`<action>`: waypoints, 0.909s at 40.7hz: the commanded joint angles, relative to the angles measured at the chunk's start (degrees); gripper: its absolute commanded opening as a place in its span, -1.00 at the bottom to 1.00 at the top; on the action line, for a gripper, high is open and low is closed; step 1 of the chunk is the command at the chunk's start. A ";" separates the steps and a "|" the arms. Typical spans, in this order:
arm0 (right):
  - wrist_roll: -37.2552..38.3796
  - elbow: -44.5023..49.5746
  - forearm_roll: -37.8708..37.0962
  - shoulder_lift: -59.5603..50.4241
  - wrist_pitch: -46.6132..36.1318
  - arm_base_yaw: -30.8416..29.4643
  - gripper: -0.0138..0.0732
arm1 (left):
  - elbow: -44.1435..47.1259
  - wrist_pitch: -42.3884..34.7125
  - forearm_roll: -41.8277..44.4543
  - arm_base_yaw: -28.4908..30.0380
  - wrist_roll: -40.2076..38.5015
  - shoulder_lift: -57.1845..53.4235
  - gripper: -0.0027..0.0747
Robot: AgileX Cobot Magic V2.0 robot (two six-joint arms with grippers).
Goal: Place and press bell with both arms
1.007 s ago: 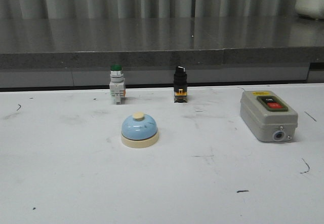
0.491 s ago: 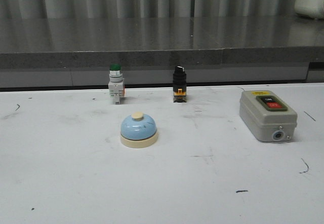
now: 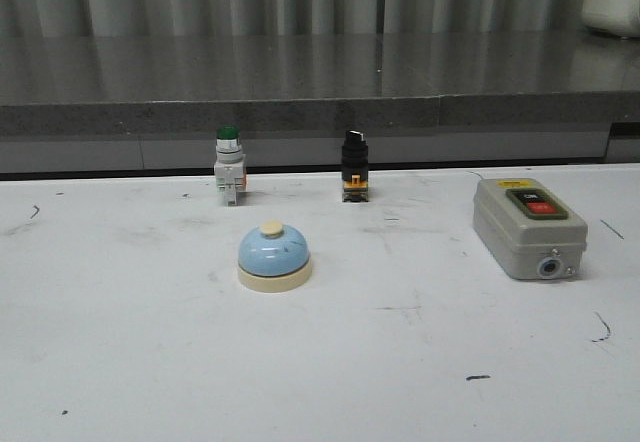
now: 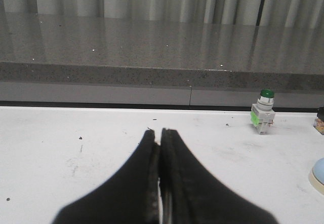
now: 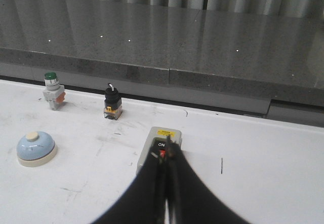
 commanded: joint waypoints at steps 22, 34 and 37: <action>-2.39 15.17 -0.97 -10.73 -7.21 -13.05 -0.84 | 1.34 -5.04 -0.19 0.13 -0.70 -0.90 -0.98; -2.39 18.33 -0.97 -10.52 -6.94 -14.21 -0.84 | 1.34 -5.04 -0.19 0.13 -0.70 -0.90 -0.98; -2.39 18.33 -0.97 -10.52 -6.94 -14.21 -0.84 | 1.34 -5.04 -0.19 0.13 -0.70 -0.90 -0.98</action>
